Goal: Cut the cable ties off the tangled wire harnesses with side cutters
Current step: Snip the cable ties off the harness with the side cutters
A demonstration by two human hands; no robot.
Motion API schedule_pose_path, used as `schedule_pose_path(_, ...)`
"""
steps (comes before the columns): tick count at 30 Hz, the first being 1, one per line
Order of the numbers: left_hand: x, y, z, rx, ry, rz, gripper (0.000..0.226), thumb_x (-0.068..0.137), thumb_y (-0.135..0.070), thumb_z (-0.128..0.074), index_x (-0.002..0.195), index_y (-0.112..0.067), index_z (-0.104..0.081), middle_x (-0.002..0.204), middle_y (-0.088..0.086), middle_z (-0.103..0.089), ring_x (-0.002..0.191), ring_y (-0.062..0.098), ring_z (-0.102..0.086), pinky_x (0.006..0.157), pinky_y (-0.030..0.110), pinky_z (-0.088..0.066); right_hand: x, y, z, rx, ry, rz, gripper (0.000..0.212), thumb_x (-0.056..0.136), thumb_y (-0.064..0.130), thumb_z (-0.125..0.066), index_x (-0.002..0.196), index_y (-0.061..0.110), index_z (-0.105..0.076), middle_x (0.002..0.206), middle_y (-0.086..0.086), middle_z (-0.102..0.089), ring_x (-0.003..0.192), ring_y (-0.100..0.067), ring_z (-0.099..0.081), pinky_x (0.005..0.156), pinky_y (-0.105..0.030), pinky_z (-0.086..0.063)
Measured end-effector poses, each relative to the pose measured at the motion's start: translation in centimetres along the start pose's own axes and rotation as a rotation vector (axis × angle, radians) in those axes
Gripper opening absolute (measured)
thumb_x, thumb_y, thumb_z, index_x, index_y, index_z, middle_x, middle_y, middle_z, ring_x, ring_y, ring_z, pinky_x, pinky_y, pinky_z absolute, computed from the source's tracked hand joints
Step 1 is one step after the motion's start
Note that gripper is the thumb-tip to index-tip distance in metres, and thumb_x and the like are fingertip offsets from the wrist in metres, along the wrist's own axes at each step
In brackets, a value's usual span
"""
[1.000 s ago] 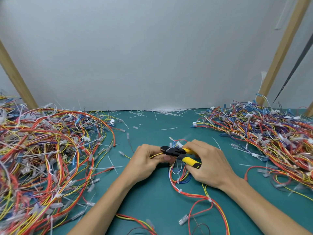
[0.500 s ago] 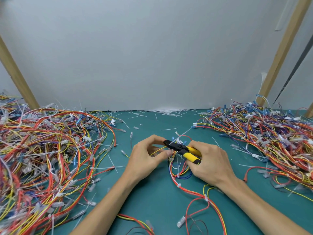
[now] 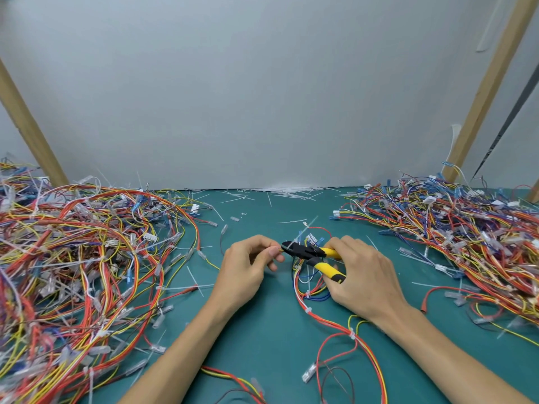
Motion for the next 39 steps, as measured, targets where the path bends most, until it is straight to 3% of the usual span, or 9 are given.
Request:
schedule_pose_path(13,0.1,0.1,-0.4,-0.068,0.049,0.028,0.024,0.097,-0.004,-0.054,0.079,-0.015,-0.064,0.069,-0.006,-0.068,0.058,0.011,-0.055,0.064,0.015,-0.046,-0.1,0.2,0.1,-0.008,0.01,-0.004,0.021,0.067,0.039,-0.063,0.072,0.028,-0.046,0.058,0.007,-0.05,0.056,-0.02,-0.053,0.048,-0.024,-0.026)
schedule_pose_path(24,0.0,0.0,-0.4,-0.062,0.055,0.026,0.023,0.097,-0.004,-0.055,0.078,-0.014,-0.064,0.069,-0.006,-0.069,0.056,0.01,-0.053,0.063,0.016,-0.045,0.0,-0.6,-0.9,-0.028,0.082,-0.037,0.017,0.064,0.039,-0.053,0.072,0.024,-0.053,0.061,0.003,-0.056,0.057,-0.023,-0.05,0.047,-0.026,-0.03)
schedule_pose_path(29,0.0,0.1,-0.3,-0.038,0.052,0.028,0.021,0.097,-0.007,-0.056,0.08,-0.015,-0.064,0.07,-0.007,-0.069,0.056,0.01,-0.054,0.064,0.017,-0.046,-0.1,-0.7,-0.8,-0.004,0.041,-0.05,0.015,0.064,0.037,-0.058,0.072,0.024,-0.054,0.059,0.004,-0.056,0.056,-0.024,-0.05,0.047,-0.026,-0.028)
schedule_pose_path(36,0.1,0.2,0.6,0.013,-0.045,0.023,0.016,0.098,-0.012,-0.055,0.085,-0.018,-0.063,0.072,-0.007,-0.067,0.056,0.01,-0.053,0.063,0.02,-0.045,-0.1,-5.0,0.0,0.235,-0.095,-0.343,0.017,0.071,0.034,-0.063,0.073,0.027,-0.047,0.055,0.005,-0.051,0.057,-0.022,-0.047,0.046,-0.028,-0.03)
schedule_pose_path(39,0.0,0.2,1.2,0.036,-0.108,0.025,0.015,0.097,-0.016,-0.057,0.085,-0.021,-0.063,0.064,-0.01,-0.064,0.053,0.003,-0.049,0.057,0.016,-0.039,-0.2,-7.0,-0.3,0.409,-0.145,-0.481,0.02,0.075,0.024,-0.068,0.075,0.026,-0.048,0.058,0.004,-0.05,0.061,-0.019,-0.049,0.051,-0.028,-0.036)
Point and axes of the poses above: each hand's wrist, its own x-axis towards the middle knuckle, its own z-axis out of the back of the hand, y = z × x, the point moved 10 cm from there along x, towards the middle knuckle
